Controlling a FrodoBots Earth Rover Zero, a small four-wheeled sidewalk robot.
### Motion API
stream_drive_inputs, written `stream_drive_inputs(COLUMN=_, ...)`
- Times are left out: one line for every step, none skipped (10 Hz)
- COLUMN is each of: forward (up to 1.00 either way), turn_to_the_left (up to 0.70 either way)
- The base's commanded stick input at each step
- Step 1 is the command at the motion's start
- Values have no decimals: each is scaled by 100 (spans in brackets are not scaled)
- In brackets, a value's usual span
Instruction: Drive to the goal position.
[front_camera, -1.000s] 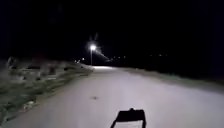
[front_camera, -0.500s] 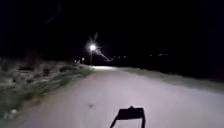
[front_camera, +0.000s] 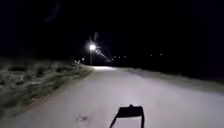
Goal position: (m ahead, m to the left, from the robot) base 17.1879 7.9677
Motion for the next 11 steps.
stream_drive_inputs(forward=70, turn_to_the_left=2)
stream_drive_inputs(forward=70, turn_to_the_left=2)
stream_drive_inputs(forward=70, turn_to_the_left=2)
stream_drive_inputs(forward=70, turn_to_the_left=2)
stream_drive_inputs(forward=70, turn_to_the_left=3)
stream_drive_inputs(forward=70, turn_to_the_left=6)
stream_drive_inputs(forward=70, turn_to_the_left=8)
stream_drive_inputs(forward=70, turn_to_the_left=2)
stream_drive_inputs(forward=70, turn_to_the_left=1)
stream_drive_inputs(forward=70, turn_to_the_left=1)
stream_drive_inputs(forward=70, turn_to_the_left=2)
